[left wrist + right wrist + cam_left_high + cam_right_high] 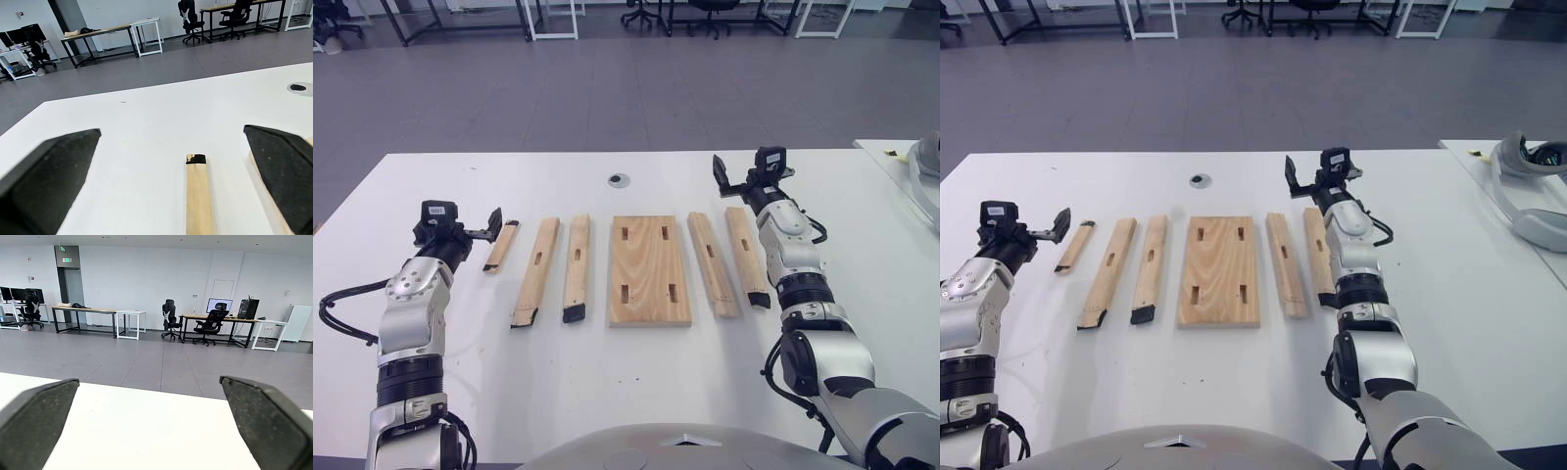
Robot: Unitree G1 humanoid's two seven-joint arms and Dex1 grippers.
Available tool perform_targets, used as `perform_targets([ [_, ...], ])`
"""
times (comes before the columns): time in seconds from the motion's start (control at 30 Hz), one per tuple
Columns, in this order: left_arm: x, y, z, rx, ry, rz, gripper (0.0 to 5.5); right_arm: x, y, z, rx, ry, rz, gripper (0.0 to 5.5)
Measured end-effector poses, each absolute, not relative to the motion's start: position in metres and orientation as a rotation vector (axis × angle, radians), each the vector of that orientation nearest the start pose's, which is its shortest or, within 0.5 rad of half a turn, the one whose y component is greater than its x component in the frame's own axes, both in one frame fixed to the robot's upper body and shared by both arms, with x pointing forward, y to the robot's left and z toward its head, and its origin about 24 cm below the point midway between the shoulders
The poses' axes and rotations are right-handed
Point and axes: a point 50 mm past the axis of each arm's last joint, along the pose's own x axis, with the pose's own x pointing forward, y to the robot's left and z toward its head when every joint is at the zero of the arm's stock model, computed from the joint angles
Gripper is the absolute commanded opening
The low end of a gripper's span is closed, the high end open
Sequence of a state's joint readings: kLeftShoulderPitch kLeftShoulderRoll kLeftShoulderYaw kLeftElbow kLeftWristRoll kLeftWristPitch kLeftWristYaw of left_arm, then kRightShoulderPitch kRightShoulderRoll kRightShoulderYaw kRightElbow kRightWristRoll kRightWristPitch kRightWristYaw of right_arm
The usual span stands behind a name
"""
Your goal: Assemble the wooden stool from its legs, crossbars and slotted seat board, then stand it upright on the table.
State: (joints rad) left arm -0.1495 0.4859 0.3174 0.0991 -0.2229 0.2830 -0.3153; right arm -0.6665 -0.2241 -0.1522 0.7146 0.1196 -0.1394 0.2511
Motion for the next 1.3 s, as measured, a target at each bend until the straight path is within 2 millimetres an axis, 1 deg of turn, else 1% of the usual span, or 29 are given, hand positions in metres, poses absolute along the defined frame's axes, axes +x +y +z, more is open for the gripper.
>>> perform_targets([
  [0.17, 0.267, 0.296, 0.078, 0.153, 0.184, -0.004, 5.4, 0.37, -0.187, 0.103, -0.045, -0.098, 0.163, 5.37],
  [0.33, 0.264, 0.3, 0.065, 0.165, 0.245, 0.009, 5.4, 0.37, -0.186, 0.101, -0.048, -0.09, 0.166, 5.37],
  [0.63, 0.264, 0.3, 0.063, 0.166, 0.253, 0.003, 5.4, 0.37, -0.184, 0.1, -0.058, -0.083, 0.174, 5.37],
  [0.7, 0.263, 0.299, 0.059, 0.16, 0.275, -0.01, 5.4, 0.37, -0.184, 0.099, -0.059, -0.082, 0.175, 5.37],
  [0.77, 0.261, 0.298, 0.05, 0.146, 0.328, -0.032, 5.16, 0.37, -0.184, 0.099, -0.059, -0.082, 0.175, 5.4],
  [0.8, 0.26, 0.297, 0.045, 0.14, 0.355, -0.046, 4.88, 0.37, -0.184, 0.099, -0.059, -0.082, 0.175, 5.4],
  [0.83, 0.257, 0.295, 0.035, 0.124, 0.407, -0.067, 4.84, 0.37, -0.184, 0.099, -0.059, -0.081, 0.175, 5.4],
  [0.9, 0.255, 0.297, 0.026, 0.102, 0.455, -0.065, 4.5, 0.37, -0.184, 0.099, -0.059, -0.08, 0.174, 5.4],
  [0.97, 0.258, 0.298, 0.026, 0.098, 0.46, -0.056, 4.16, 0.37, -0.184, 0.098, -0.059, -0.077, 0.174, 5.4],
  [1.13, 0.255, 0.307, 0.025, 0.094, 0.466, 0.001, 3.34, 0.37, -0.184, 0.097, -0.06, -0.081, 0.162, 5.4],
  [1.3, 0.256, 0.308, 0.024, 0.085, 0.484, 0.009, 2.51, 0.37, -0.182, 0.093, -0.069, -0.067, 0.168, 5.4],
])
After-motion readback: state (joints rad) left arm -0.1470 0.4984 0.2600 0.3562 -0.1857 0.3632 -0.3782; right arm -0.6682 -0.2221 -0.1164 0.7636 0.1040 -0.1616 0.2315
